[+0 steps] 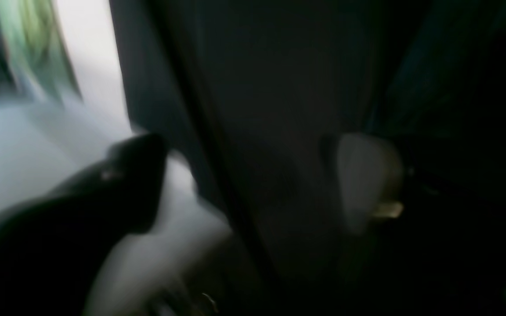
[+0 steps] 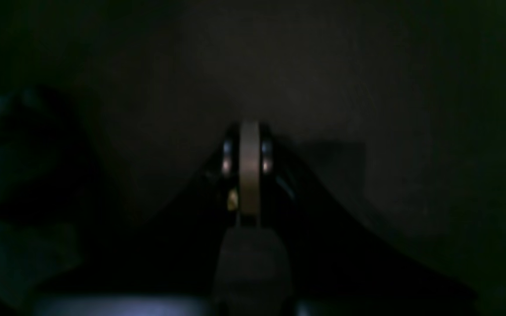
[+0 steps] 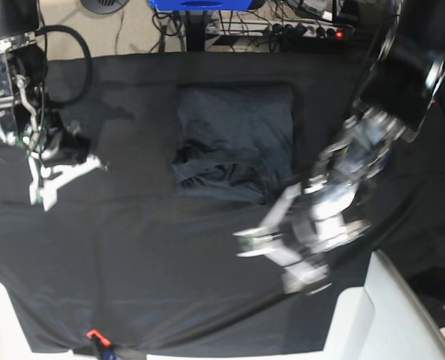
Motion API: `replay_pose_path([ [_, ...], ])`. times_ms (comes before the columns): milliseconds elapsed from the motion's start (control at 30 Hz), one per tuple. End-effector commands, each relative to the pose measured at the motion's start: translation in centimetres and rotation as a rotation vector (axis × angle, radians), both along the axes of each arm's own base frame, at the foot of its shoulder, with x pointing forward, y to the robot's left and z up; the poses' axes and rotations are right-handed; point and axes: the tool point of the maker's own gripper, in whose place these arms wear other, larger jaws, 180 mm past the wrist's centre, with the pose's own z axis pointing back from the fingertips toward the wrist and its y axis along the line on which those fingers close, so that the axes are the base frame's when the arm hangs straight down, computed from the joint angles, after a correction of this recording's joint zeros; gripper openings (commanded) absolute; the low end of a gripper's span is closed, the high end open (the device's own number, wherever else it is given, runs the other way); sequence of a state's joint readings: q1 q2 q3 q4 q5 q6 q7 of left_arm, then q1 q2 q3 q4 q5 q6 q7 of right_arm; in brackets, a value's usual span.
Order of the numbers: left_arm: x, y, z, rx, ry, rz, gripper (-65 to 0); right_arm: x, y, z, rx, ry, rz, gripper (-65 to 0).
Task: Fold the T-shirt properly
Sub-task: 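Release the fabric and withdraw the left gripper to rest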
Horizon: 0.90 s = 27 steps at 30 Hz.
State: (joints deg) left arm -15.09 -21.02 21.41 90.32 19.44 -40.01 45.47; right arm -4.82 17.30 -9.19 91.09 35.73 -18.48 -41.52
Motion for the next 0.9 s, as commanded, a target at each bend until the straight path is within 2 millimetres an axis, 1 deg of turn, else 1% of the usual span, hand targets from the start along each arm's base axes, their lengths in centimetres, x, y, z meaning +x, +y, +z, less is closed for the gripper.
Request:
replay_pose_path([
  [0, -0.6, 2.4, 0.0, -0.015, -0.001, 0.076, -41.1, 2.0, 1.6, 2.1, 0.018, -0.073, 0.053, -64.5],
  [33, -2.1, 5.0, -1.1, -0.034, 0.027, 0.167, -54.8, 2.7, 3.0, 2.5, 0.019, -0.087, 0.096, -64.4],
  [67, -3.7, 7.2, -2.2, -0.047, 0.053, 0.242, -65.0, 3.3, 4.3, 2.9, 0.019, -0.099, 0.139, -63.0],
  [100, -5.3, 9.2, -3.0, -0.052, 0.076, 0.311, -65.0, 3.9, 5.6, 3.3, 0.017, -0.111, 0.181, -60.8],
  [167, -8.8, 12.5, -4.7, -0.102, 0.123, 0.456, -65.0, 4.6, 8.4, 3.4, 0.011, -0.112, 0.271, -55.4],
  [200, -10.3, 14.0, -5.1, -0.136, 0.136, 0.525, -65.0, 4.9, 9.5, 3.4, 0.008, -0.111, 0.303, -52.4],
  [233, -11.8, 15.5, -5.2, -0.187, 0.139, 0.600, -65.0, 5.2, 11.0, 3.3, 0.019, -0.108, 0.330, -48.8],
  [267, -13.1, 16.7, -5.3, -0.243, 0.140, 0.663, -65.0, 5.3, 12.1, 3.1, 0.029, -0.100, 0.343, -44.9],
  [333, -15.4, 18.9, -4.9, -0.342, 0.126, 0.777, -65.0, 5.2, 13.0, 1.9, 0.048, -0.067, 0.331, -36.9],
  [367, -16.1, 20.0, -4.5, -0.361, 0.114, 0.810, -65.0, 5.0, 13.2, 1.4, 0.053, -0.051, 0.325, -33.2],
  [400, -16.9, 20.7, -4.3, -0.384, 0.109, 0.841, -65.0, 4.8, 13.4, 0.8, 0.057, -0.035, 0.321, -30.0],
  [433, -17.7, 21.3, -4.3, -0.388, 0.109, 0.862, -65.0, 4.7, 13.4, 0.4, 0.057, -0.023, 0.318, -28.4],
  [500, -18.8, 22.2, -4.3, -0.375, 0.111, 0.894, -65.0, 4.3, 13.7, 0.0, 0.058, -0.011, 0.324, -28.1],
  [567, -19.8, 22.9, -4.6, -0.374, 0.120, 0.925, -65.0, 4.3, 13.8, 0.1, 0.062, -0.013, 0.325, -28.1],
  [767, -20.9, 23.2, -6.3, -0.387, 0.167, 0.967, -65.0, 3.9, 14.0, -0.2, 0.067, 0.002, 0.328, -28.1],
  [833, -21.2, 23.1, -6.8, -0.391, 0.184, 0.977, -65.0, 3.5, 14.5, -0.3, 0.096, 0.014, 0.326, -28.1],
  [867, -21.0, 23.1, -6.8, -0.396, 0.180, 0.977, -65.0, 3.3, 14.8, -0.4, 0.114, 0.024, 0.324, -28.1],
])
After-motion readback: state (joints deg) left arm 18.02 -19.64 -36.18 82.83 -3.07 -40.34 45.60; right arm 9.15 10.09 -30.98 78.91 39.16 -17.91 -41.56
